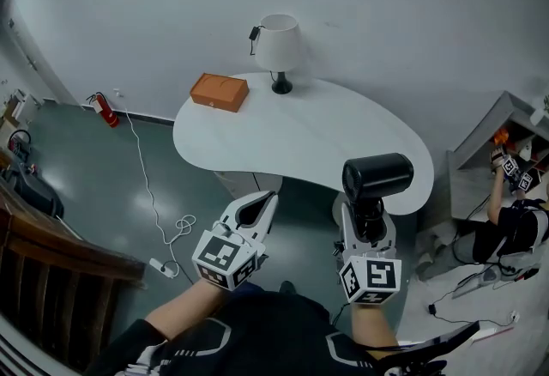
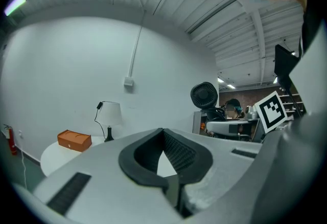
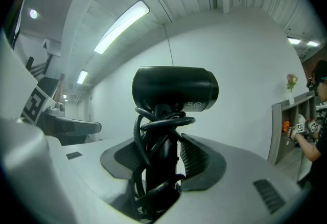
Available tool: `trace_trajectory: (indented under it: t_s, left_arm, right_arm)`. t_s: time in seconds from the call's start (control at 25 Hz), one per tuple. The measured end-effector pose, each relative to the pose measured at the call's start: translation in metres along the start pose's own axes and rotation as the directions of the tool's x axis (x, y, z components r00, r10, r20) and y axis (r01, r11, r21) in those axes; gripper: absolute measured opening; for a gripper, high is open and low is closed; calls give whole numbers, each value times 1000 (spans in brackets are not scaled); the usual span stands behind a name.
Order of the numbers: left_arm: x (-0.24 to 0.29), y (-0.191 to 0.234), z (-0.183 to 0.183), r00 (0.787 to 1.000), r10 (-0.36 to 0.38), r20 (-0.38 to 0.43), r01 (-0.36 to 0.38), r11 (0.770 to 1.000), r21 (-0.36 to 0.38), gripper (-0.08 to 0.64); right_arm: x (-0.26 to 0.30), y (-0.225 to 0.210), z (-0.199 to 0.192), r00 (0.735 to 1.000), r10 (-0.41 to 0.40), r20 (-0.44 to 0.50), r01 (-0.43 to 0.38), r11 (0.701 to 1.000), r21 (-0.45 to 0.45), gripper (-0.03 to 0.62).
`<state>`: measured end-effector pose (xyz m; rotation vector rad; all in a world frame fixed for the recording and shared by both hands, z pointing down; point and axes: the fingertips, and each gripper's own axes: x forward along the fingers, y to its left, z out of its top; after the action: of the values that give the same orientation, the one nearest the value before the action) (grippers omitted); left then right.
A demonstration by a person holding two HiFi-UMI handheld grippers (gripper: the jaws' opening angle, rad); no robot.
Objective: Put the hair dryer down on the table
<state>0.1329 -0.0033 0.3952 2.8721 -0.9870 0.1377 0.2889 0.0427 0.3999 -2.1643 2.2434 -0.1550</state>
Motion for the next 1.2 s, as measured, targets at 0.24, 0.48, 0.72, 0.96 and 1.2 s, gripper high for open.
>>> trace_trajectory:
  t_s: [0.24,0.48,0.72,0.96,1.2]
  left_arm:
    - [10,22,1,1000,-22,10,22,1000,-13,6]
    - [16,62,2,999,-39,24,40,999,-17,5]
    - [18,121,7,998,-46,30,47,999,-15,5]
    - [28,173,11,997,-70,23,70,997,-24,5]
    - [36,208,11,995,-100,27,100,995,-22,5]
  right_arm:
    - [18,5,-1,1000,-11,-17,11,1000,-16,232]
    - [47,23,-2,999,-40,-32,39,999,-21,232]
    - [91,53,-2,996,-68,-52,68,998,-4,232]
    - [134,77,-1,993,-99,-65,99,995,-11,232]
    - [169,93,-10,988,-121,-96,123,992,8,232]
